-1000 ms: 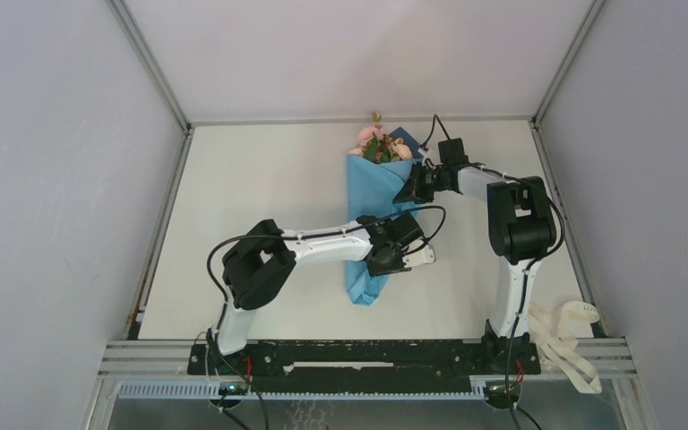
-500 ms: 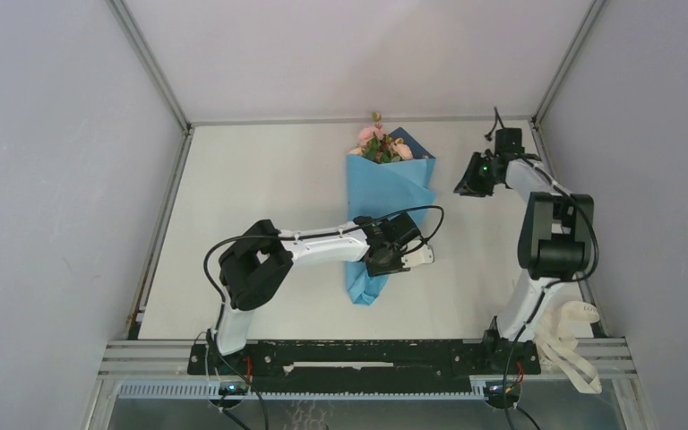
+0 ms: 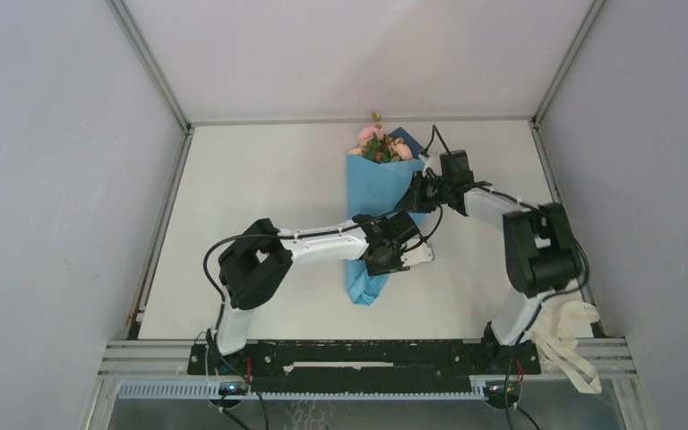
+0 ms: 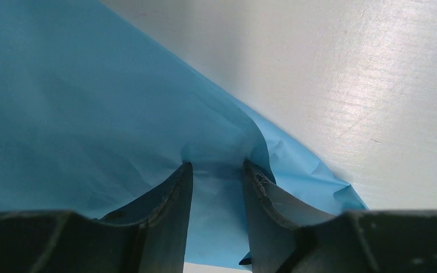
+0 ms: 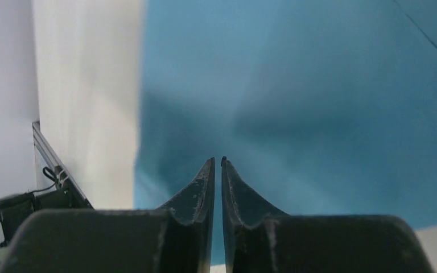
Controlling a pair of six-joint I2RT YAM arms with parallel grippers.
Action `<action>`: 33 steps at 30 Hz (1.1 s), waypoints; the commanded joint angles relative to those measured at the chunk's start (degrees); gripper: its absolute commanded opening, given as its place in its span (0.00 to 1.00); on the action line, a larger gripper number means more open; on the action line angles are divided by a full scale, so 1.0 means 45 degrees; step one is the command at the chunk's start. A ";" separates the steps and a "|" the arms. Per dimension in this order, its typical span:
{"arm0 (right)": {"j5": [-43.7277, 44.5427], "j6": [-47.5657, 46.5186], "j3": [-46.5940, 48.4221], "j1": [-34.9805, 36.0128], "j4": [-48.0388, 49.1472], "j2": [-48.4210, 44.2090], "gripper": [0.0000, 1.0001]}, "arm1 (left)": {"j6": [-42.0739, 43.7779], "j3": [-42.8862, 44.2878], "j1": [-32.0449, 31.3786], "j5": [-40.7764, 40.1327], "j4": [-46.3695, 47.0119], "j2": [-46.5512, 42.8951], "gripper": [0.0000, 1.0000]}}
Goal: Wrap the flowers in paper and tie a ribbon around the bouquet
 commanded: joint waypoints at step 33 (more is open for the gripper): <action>0.1010 0.1663 0.0692 -0.0894 -0.0237 0.3930 0.10 | -0.0195 0.1504 -0.1167 0.2449 -0.3773 0.0001 0.09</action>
